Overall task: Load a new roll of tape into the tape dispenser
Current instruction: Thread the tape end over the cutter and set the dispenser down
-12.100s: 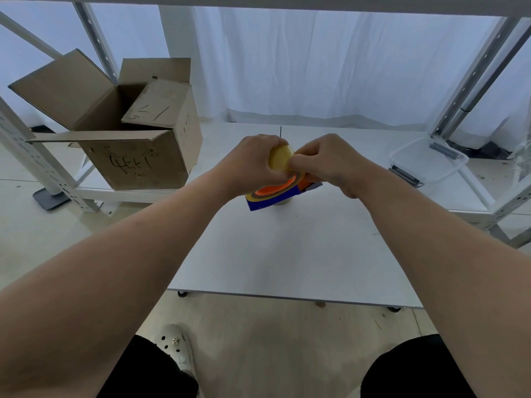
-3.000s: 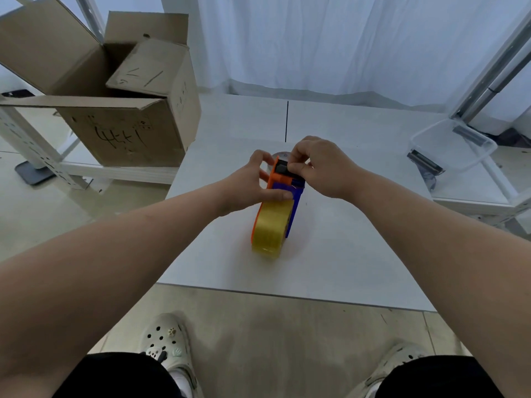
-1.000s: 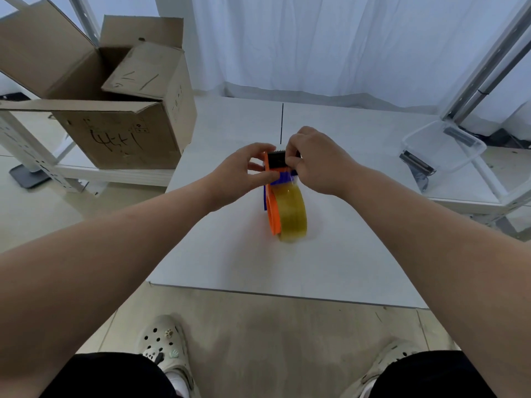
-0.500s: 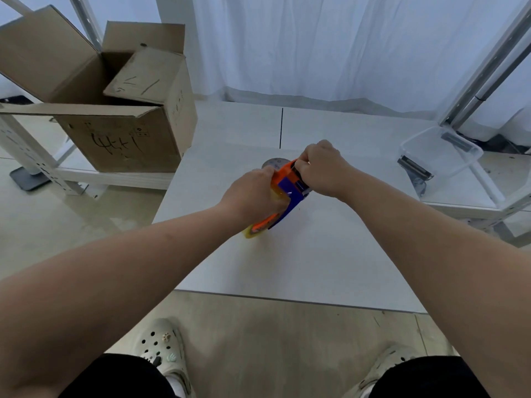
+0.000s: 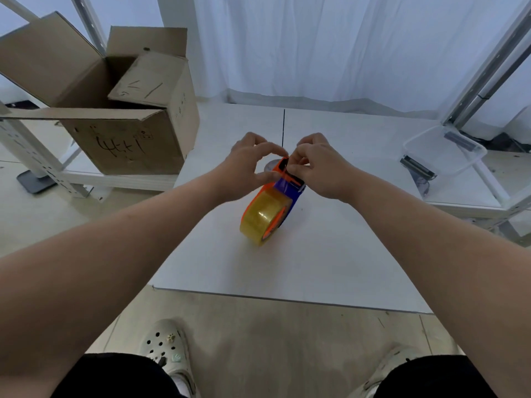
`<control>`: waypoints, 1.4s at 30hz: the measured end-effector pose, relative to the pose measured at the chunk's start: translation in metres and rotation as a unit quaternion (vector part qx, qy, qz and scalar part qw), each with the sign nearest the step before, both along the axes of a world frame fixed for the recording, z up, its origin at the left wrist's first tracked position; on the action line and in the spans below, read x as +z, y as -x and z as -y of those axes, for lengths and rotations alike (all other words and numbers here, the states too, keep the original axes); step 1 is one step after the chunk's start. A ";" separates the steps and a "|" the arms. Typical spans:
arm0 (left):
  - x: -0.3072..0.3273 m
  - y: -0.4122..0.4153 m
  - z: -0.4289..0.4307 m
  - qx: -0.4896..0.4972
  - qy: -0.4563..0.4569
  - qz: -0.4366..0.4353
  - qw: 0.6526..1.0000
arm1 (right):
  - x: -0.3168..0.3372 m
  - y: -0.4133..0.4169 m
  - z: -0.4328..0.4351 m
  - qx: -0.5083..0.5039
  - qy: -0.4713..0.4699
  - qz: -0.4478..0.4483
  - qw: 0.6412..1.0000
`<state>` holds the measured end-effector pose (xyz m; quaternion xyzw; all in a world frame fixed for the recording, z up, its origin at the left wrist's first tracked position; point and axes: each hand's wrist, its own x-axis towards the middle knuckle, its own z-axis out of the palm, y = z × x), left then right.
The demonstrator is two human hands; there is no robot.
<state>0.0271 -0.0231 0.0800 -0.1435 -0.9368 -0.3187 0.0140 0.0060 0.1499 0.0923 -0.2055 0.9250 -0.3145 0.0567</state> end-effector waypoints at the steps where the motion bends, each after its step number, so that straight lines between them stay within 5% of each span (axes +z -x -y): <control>1: 0.002 0.002 0.001 -0.004 0.008 0.003 1.000 | 0.000 -0.001 0.001 0.009 0.003 -0.002 1.000; 17: 0.020 0.006 0.014 -0.032 -0.053 0.202 0.977 | 0.003 -0.011 0.010 0.108 0.029 0.022 0.994; 22: 0.021 0.003 0.014 -0.021 -0.058 0.190 0.980 | -0.001 -0.011 0.011 0.093 0.058 0.048 0.993; 26: 0.022 0.002 0.011 -0.030 -0.011 0.124 0.992 | -0.004 -0.007 0.004 0.009 0.235 0.221 0.946; 30: 0.027 0.000 0.005 -0.057 0.048 0.071 0.995 | -0.021 -0.002 -0.019 0.013 0.222 0.354 0.909; 37: 0.032 -0.002 0.000 -0.052 0.099 0.054 0.992 | -0.053 -0.005 -0.015 0.020 0.240 0.334 0.911; 42: 0.029 0.002 0.002 -0.030 0.088 0.068 0.993 | -0.086 -0.013 -0.008 -0.012 0.316 0.360 0.878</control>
